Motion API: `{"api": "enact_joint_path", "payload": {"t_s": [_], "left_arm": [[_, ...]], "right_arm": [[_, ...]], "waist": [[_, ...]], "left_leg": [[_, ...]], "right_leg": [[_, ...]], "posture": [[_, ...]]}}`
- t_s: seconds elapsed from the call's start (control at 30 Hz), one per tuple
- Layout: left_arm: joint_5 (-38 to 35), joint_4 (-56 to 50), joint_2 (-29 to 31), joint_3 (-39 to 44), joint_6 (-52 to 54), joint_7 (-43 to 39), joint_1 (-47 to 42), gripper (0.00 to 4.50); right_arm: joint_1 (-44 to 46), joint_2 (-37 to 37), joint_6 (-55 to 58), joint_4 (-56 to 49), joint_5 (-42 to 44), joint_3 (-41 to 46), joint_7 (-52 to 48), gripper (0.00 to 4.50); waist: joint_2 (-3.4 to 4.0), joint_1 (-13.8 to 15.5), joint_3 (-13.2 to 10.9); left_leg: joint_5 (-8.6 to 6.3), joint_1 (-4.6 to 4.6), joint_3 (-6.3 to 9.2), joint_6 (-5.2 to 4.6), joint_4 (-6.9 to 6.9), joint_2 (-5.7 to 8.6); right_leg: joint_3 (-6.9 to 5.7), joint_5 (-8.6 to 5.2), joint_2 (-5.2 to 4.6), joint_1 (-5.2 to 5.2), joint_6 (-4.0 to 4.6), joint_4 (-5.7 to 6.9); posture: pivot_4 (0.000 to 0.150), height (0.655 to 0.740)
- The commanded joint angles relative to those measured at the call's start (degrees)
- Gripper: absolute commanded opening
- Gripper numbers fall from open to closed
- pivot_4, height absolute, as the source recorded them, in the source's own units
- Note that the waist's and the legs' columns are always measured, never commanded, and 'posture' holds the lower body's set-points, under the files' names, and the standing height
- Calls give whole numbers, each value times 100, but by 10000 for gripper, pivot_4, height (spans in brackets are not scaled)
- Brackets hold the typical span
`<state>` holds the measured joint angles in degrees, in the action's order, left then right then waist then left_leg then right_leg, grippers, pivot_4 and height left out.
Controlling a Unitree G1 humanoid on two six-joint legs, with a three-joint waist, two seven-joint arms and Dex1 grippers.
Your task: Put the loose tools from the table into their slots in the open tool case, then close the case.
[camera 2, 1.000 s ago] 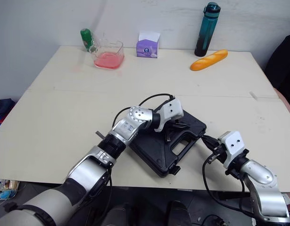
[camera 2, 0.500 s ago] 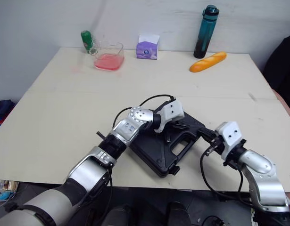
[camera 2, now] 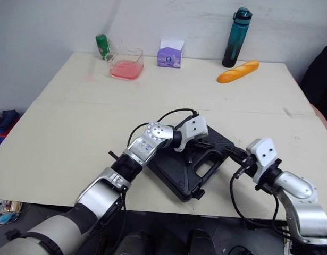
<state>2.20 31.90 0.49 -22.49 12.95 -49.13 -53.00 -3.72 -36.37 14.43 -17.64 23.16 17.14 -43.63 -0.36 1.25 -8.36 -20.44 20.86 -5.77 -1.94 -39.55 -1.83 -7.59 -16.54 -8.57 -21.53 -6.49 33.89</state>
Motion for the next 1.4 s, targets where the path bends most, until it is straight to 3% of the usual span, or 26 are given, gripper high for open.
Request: {"api": "enact_joint_path", "payload": {"t_s": [0.03, 0.33, 0.53, 0.7, 1.1, 1.4], "left_arm": [[-73, -183, 229, -58, -153, -380, 411, 93], [-959, -2420, 1020, 360, -207, -1284, 831, 93], [-1398, -3550, 1611, 359, -202, -1818, 1313, 93], [-1468, -4149, 1818, 142, 206, -1805, 1639, 93], [-1187, -4492, 2167, -308, 519, -1563, 2111, 93], [-540, -4277, 2484, -704, 789, -1086, 2481, 93]], "right_arm": [[-93, -171, -185, -263, 217, 343, -209, 0], [-868, -339, -563, -488, 806, 834, -1151, 0], [-1361, -343, -1101, -526, 572, 455, -1732, 0], [-1747, -248, -1372, -558, 494, 88, -1951, 0], [-2204, -145, -1706, -420, 333, -426, -2100, 0], [-1938, -129, -1606, -552, 187, -903, -1941, 0]], "waist": [[26, -5, -16], [80, 18, -130], [78, 23, -147], [70, 32, -157], [70, 24, -160], [71, 29, -159]], "left_leg": [[0, 1, -1, 0, 1, 0], [41, 36, -21, 23, 21, 17], [39, 38, -37, 0, 21, 31], [40, 38, -34, -1, 21, 34], [45, 31, -34, 9, 21, 27], [44, 27, -22, 7, 21, 30]], "right_leg": [[0, 0, 0, -1, 0, 0], [-18, 2, 34, -45, -4, 19], [-17, 17, 30, -42, -30, 7], [-16, 17, 27, -42, -32, 3], [-8, 13, 25, -50, -23, 8], [7, 13, 12, -40, -21, 6]], "posture": [[1500, 7400], [1500, 7400], [1500, 7400], [1500, 7400], [1500, 7400], [1500, 7400]]}}
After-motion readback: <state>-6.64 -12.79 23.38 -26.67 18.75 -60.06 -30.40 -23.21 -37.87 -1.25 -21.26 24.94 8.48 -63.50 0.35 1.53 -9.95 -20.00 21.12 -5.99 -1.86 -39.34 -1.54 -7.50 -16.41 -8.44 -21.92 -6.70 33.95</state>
